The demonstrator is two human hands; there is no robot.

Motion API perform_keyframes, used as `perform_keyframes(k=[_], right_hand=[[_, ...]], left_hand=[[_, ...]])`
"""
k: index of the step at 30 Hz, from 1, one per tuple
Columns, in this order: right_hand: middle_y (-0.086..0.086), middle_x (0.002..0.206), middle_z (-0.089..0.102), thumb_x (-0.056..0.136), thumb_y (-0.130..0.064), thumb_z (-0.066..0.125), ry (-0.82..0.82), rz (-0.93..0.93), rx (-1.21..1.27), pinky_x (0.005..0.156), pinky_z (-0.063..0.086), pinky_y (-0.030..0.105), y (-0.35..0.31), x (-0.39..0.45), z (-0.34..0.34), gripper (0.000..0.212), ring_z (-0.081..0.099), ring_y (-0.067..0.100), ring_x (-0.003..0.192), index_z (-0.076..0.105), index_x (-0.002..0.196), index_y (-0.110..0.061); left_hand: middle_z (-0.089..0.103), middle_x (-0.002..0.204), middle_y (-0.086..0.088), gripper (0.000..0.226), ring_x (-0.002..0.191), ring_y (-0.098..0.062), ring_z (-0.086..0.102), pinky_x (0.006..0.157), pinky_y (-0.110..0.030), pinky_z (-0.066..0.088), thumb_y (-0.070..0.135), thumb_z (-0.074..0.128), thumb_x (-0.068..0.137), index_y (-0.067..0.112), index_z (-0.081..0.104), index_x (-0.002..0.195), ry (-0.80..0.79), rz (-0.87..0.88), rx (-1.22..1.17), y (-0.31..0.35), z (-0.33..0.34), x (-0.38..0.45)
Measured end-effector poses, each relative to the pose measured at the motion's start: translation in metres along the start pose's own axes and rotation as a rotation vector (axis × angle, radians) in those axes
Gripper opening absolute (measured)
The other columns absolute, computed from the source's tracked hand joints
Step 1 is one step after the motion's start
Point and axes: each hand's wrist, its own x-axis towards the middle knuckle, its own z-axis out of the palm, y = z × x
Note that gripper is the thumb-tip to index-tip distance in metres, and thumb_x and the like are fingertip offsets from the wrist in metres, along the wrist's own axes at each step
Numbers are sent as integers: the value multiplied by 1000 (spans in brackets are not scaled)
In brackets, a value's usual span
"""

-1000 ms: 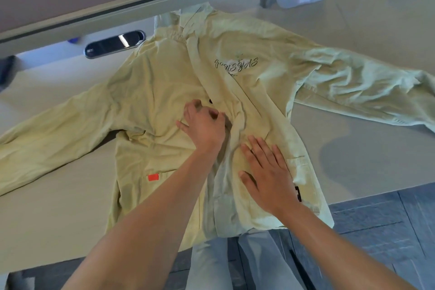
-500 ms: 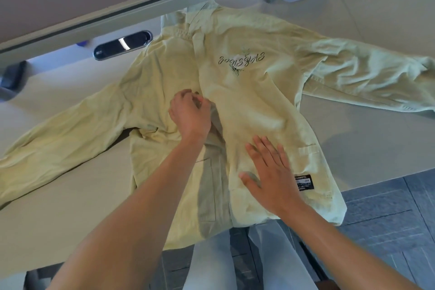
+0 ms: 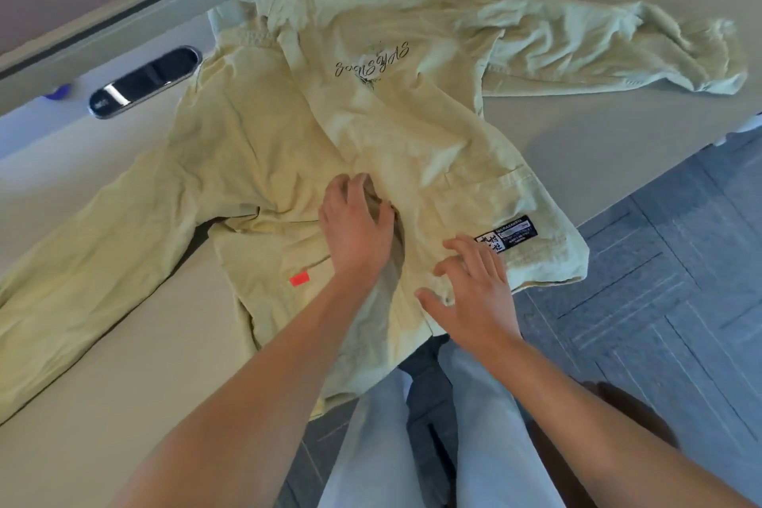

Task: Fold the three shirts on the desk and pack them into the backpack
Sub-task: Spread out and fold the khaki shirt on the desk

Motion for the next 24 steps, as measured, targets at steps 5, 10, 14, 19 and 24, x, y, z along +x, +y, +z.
perform_keyframes(k=[5, 10, 14, 19, 24], right_hand=[[4, 132, 62, 83, -38, 84, -4, 75, -27, 114, 37, 47, 0, -23, 7, 26, 50, 28, 135, 70, 84, -16], [3, 132, 60, 77, -46, 85, 4, 65, -47, 115, 33, 43, -9, -30, 7, 34, 48, 25, 133, 70, 85, -17], [6, 128, 61, 76, -28, 84, 42, 88, -89, 111, 41, 49, -14, -31, 13, 21, 50, 27, 127, 70, 80, -12], [4, 120, 65, 76, -14, 78, 140, 76, -22, 107, 38, 39, -12, -34, 16, 12, 51, 23, 119, 66, 75, -12], [3, 113, 65, 78, -13, 76, 224, 31, 45, 105, 39, 37, -18, -60, -2, 14, 60, 26, 112, 62, 75, -13]], left_hand=[[48, 147, -17, 50, 141, -35, 42, 117, -56, 32, 36, 51, 92, 14, 61, 136, -98, 108, 79, -16, -1, -29], [43, 154, -15, 47, 147, -36, 35, 116, -61, 31, 18, 59, 93, 17, 58, 139, -145, 261, 277, -30, -10, -27], [33, 163, -13, 51, 153, -34, 25, 123, -56, 22, 18, 54, 98, 18, 50, 149, -187, 280, 309, -28, -17, -9], [19, 171, -9, 55, 157, -31, 16, 125, -55, 18, 20, 51, 102, 23, 42, 156, -274, 310, 345, -27, -20, 4], [28, 167, -13, 49, 154, -34, 24, 123, -56, 24, 20, 47, 101, 20, 49, 150, -215, 280, 311, -32, -21, -1]])
